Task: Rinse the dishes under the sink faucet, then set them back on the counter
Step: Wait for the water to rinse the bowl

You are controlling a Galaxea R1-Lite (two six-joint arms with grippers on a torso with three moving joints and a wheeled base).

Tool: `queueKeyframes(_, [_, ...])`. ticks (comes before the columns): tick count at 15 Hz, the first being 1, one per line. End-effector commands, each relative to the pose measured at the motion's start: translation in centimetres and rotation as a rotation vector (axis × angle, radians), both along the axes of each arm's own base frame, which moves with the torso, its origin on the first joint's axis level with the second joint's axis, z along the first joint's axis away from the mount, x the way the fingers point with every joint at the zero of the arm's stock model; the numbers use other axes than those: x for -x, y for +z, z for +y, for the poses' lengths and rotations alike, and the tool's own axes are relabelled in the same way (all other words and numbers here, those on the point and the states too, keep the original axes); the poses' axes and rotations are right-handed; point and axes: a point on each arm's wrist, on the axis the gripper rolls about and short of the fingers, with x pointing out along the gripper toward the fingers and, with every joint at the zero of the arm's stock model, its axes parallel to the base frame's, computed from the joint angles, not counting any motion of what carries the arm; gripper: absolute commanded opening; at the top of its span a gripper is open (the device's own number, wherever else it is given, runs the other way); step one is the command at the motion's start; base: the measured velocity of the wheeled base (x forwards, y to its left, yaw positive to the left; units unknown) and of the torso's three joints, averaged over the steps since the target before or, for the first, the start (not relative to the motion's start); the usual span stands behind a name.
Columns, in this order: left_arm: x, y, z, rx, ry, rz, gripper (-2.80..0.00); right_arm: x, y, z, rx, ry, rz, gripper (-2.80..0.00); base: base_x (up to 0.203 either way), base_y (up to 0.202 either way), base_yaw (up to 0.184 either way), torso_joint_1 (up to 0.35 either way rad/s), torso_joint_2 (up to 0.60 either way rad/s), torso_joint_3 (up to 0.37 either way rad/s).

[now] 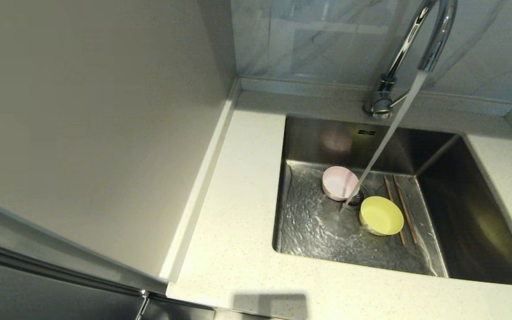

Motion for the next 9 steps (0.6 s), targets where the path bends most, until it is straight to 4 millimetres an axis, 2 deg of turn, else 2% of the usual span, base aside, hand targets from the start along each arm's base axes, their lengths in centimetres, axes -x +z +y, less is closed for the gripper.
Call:
queueKeyframes(1, [0.02,0.0,0.0,0.0,0.0,-0.004,-2.8,-0.01,0.0,0.0,-0.001,-0.001,0.001,-2.8,0.0,0.0,0.0,0.0,0.0,0.0])
queueKeyframes(9, [0.02,0.0,0.0,0.0,0.0,-0.004,-2.8,-0.01,0.0,0.0,-0.002,0.0,0.001,-2.8,0.0,0.0,0.0,0.0,0.0,0.0])
